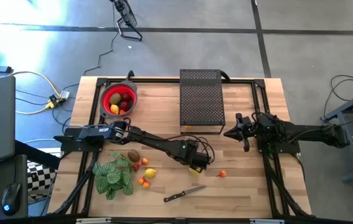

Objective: Pick & Place Fruit
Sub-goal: Put the top yellow lemon into the strainer bowl

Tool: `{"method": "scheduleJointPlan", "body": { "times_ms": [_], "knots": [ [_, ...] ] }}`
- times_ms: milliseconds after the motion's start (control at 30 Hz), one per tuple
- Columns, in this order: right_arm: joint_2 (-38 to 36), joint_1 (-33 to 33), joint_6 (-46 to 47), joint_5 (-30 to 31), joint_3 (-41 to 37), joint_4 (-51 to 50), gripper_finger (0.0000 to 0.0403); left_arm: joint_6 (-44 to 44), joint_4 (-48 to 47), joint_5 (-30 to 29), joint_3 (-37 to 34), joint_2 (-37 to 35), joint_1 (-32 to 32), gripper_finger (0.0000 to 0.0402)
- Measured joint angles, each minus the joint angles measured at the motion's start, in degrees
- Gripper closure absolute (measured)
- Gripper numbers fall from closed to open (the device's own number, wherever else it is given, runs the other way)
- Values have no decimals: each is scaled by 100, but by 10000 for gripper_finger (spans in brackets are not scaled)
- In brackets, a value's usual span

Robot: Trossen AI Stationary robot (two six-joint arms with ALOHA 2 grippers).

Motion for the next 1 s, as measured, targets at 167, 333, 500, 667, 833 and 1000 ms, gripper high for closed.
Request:
{"method": "scheduleJointPlan", "body": {
  "times_ms": [167,333,500,667,833,1000],
  "knots": [
    [-1,0,-9,-16,2,76,401,138,38,2,12,0,0,158],
    [-2,0,-17,-22,2,179,401,478,36,135,293,-9,35,158],
    [-2,0,-20,-18,1,194,401,1063,-2,444,808,-11,74,158],
    [-2,0,-11,-8,2,214,401,826,1,996,1223,-26,61,158],
    [-2,0,-27,-4,2,223,401,258,-28,1201,1231,-22,-51,158],
    [-2,0,-127,-2,2,223,401,202,42,1109,1164,-17,-83,157]
  ]
}}
